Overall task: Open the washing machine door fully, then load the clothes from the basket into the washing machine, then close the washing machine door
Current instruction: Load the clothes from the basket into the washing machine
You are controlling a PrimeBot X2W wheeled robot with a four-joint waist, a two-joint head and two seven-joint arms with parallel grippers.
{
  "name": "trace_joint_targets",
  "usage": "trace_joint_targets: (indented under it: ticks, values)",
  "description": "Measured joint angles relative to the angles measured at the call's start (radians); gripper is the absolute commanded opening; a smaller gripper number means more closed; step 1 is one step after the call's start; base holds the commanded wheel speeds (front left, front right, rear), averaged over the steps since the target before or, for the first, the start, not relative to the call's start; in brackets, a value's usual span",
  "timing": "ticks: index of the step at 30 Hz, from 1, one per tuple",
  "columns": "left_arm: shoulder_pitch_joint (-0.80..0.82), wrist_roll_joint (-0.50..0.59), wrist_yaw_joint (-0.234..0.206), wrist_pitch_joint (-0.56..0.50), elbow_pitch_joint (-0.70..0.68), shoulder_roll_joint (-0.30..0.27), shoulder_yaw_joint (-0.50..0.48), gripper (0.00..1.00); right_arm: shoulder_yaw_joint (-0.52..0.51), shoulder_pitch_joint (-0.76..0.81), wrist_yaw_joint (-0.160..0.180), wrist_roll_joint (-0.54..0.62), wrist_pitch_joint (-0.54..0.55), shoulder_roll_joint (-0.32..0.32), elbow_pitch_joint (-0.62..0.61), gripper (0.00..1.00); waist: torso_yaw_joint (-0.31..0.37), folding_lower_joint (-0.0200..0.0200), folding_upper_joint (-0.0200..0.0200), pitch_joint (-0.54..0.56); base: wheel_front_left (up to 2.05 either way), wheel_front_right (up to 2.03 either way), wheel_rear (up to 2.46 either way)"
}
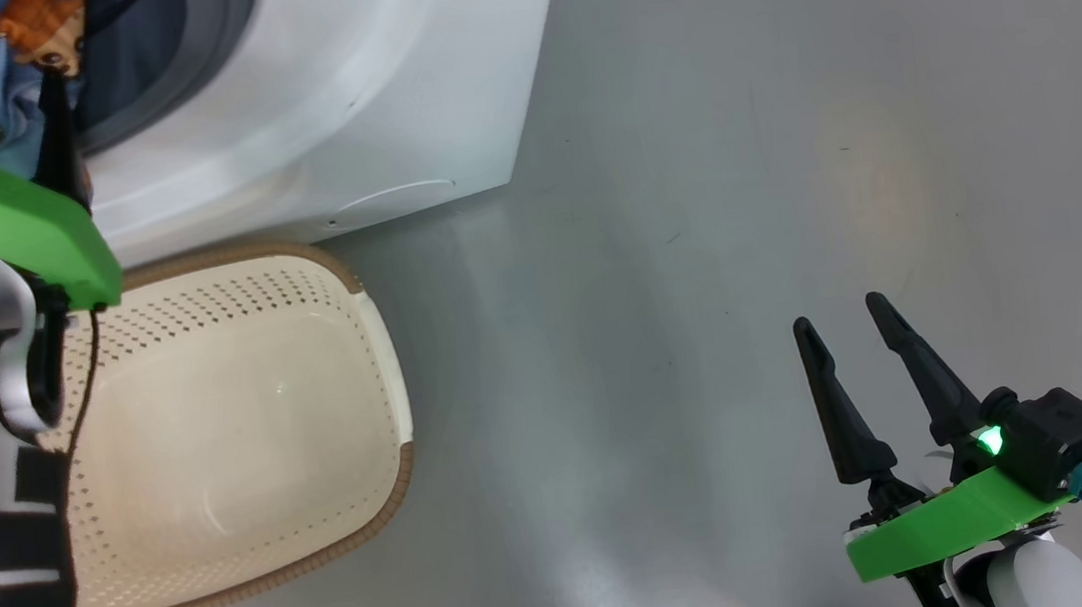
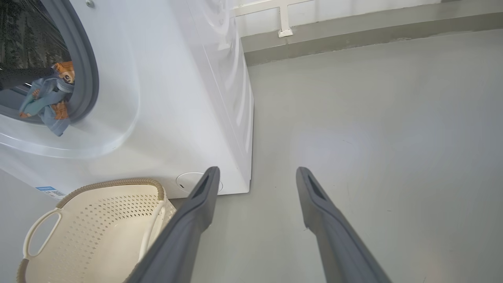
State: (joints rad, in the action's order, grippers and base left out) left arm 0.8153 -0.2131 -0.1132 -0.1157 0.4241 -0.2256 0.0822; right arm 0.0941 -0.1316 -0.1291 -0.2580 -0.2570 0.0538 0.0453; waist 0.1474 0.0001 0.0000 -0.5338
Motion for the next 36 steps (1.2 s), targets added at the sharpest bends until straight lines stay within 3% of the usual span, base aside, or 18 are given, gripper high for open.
trace_joint_targets:
  ticks: [28,29,31,32,33,34,36]
  values:
    - [0.23,0.132,0.012,-0.024,0.514,-0.081,0.138,1.0,0.059,0.002,0.0,-0.006,0.0,-0.003,0.016,1.0,0.075,-0.0002,0.0,0.009,0.0,0.0,0.0]
    - [0.236,0.136,0.012,-0.017,0.528,-0.084,0.14,0.85,0.061,0.003,0.0,-0.006,0.0,-0.003,0.016,1.0,0.08,-0.0002,0.0,0.008,0.0,0.0,0.0]
    - [0.245,0.136,0.011,-0.001,0.552,-0.09,0.141,0.44,0.062,0.004,0.0,-0.006,0.0,-0.003,0.016,1.0,0.091,-0.0001,0.0,0.005,0.0,0.0,0.0]
    - [0.252,0.137,0.009,0.006,0.563,-0.092,0.143,0.31,0.062,0.005,0.0,-0.006,0.0,-0.003,0.016,1.0,0.095,-0.0001,0.0,0.003,0.0,0.0,0.0]
    - [0.257,0.137,0.005,0.013,0.572,-0.092,0.143,0.05,0.061,0.007,0.0,-0.006,0.0,-0.003,0.016,1.0,0.098,-0.0002,0.0,0.0,0.0,0.0,0.0]
    - [0.257,0.137,0.005,0.013,0.572,-0.092,0.143,0.0,0.061,0.007,0.0,-0.006,0.0,-0.003,0.016,1.0,0.098,-0.0002,0.0,0.0,0.0,0.0,0.0]
    - [0.267,0.134,-0.003,0.046,0.597,-0.091,0.14,0.0,0.059,0.008,0.0,-0.006,0.0,-0.004,0.015,1.0,0.105,-0.0001,0.0,-0.01,0.0,0.0,0.0]
